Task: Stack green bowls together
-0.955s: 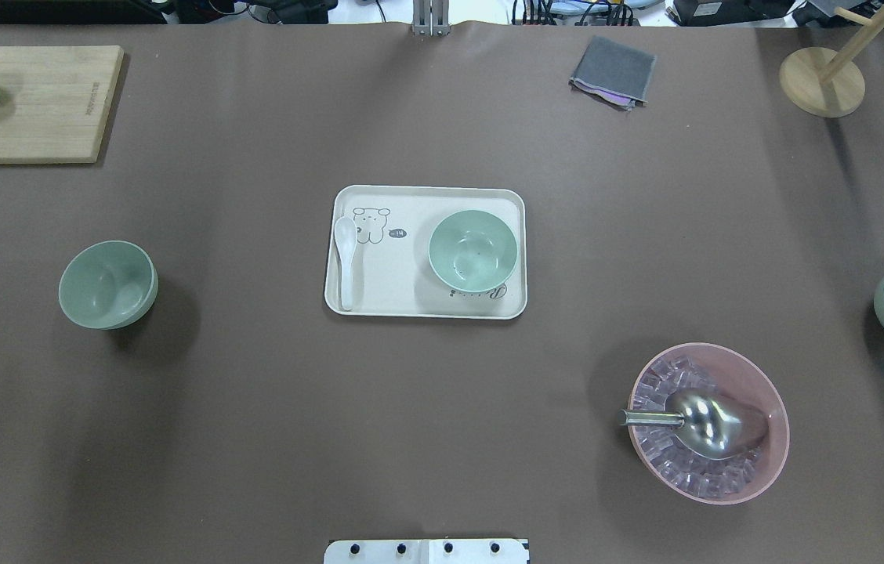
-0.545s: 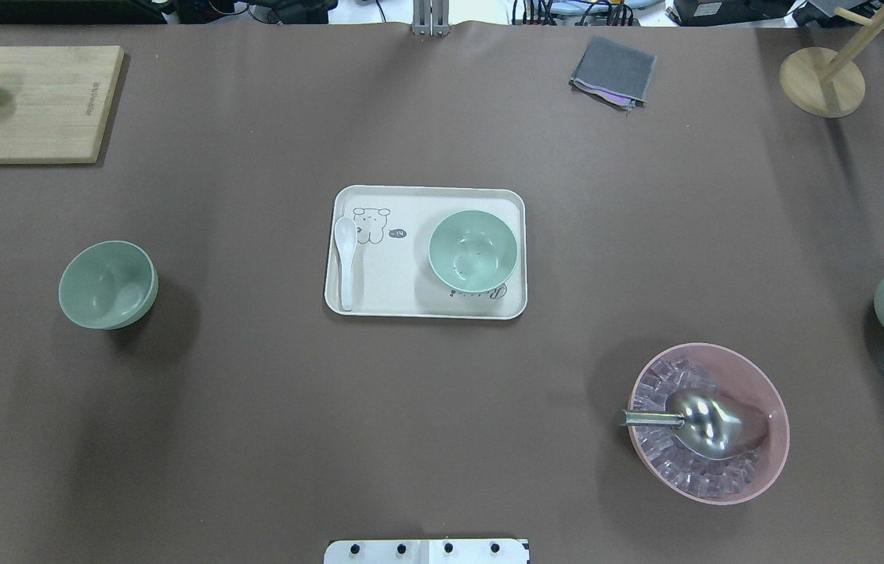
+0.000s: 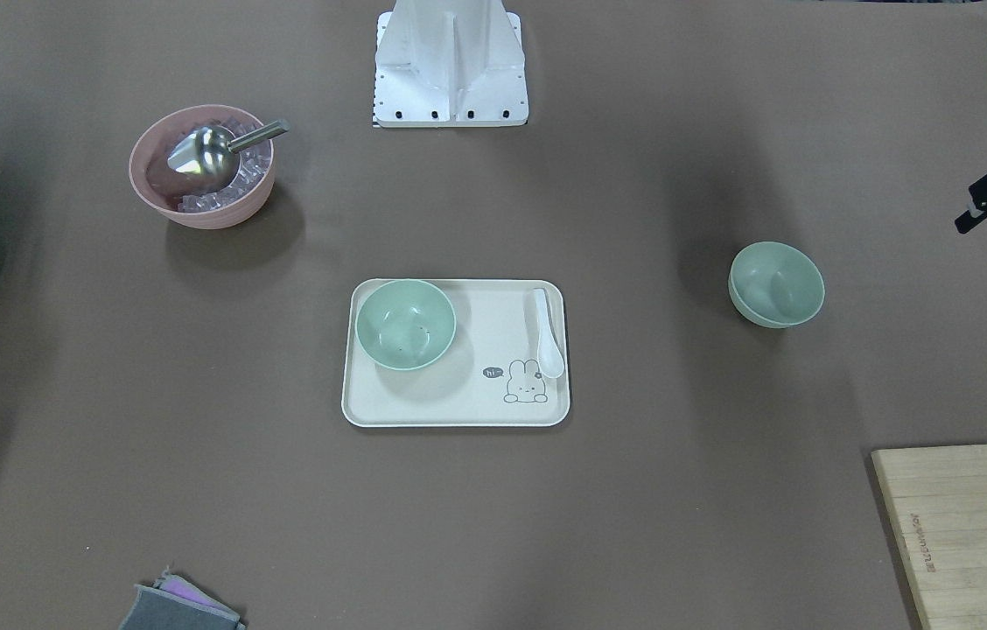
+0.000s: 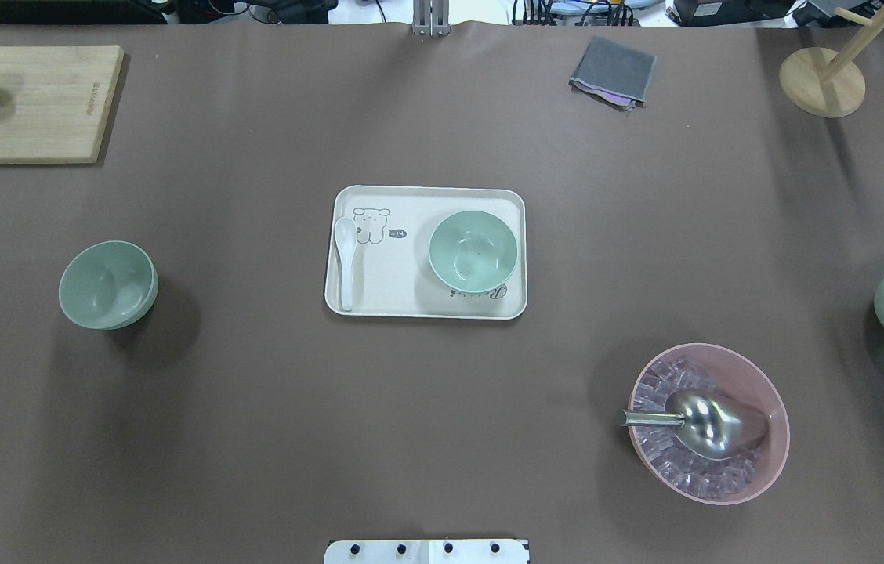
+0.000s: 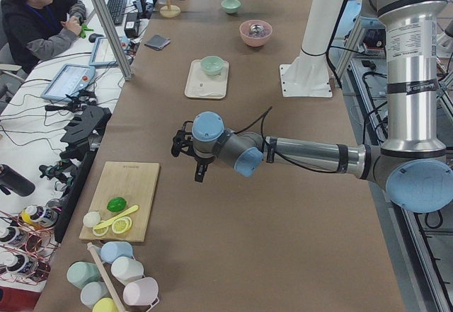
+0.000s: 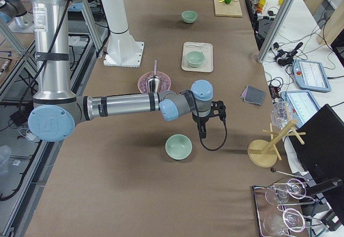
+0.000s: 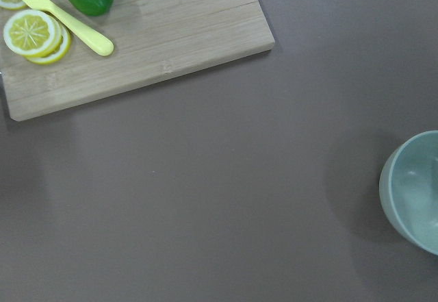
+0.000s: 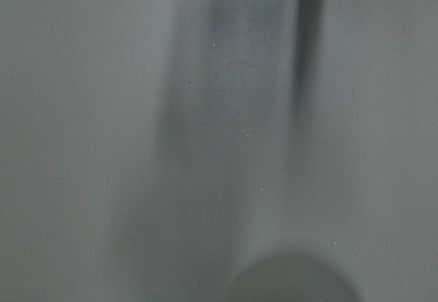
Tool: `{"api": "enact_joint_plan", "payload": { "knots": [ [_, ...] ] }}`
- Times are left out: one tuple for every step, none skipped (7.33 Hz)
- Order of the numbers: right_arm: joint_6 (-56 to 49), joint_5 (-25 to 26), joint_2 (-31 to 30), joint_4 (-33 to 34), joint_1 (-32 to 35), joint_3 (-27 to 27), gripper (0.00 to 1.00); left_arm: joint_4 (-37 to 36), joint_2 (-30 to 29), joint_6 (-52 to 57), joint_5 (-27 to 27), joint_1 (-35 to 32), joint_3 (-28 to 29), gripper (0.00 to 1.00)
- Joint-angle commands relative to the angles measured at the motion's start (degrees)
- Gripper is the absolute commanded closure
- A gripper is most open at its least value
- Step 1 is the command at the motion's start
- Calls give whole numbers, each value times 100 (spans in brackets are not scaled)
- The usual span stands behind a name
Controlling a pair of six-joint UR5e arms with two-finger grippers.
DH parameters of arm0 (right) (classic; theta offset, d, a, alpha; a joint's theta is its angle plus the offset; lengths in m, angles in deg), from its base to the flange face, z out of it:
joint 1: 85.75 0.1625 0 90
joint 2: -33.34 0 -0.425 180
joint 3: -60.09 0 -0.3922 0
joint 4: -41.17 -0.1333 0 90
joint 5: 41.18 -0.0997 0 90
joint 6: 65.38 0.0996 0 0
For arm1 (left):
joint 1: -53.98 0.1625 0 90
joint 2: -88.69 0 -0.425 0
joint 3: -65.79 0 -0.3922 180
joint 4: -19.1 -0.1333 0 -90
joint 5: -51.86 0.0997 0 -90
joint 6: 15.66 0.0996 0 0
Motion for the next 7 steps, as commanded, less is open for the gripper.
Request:
{"api": "enact_joint_plan", "payload": {
  "knots": [
    [483, 710, -14, -89, -256, 34, 0, 15, -246, -1100, 293, 563, -17, 2],
    [483, 738, -76, -89, -256, 34, 0, 6, -325, -1540, 827, 957, -43, 2],
    [483, 721, -155, -107, -256, 25, 0, -2, -369, -1797, 1067, 1222, -26, 2],
    [474, 703, -173, -116, -256, 17, 0, -2, -378, -2069, 1095, 1398, 18, 2],
    [465, 703, -173, -116, -256, 25, 0, -2, -404, -2116, 1270, 1505, 18, 2],
    [430, 694, -173, -133, -256, 25, 0, -2, -439, -2125, 1445, 1706, 36, 2],
    [430, 694, -173, -133, -256, 25, 0, 6, -544, -2134, 1447, 1769, 71, 2]
  ]
}}
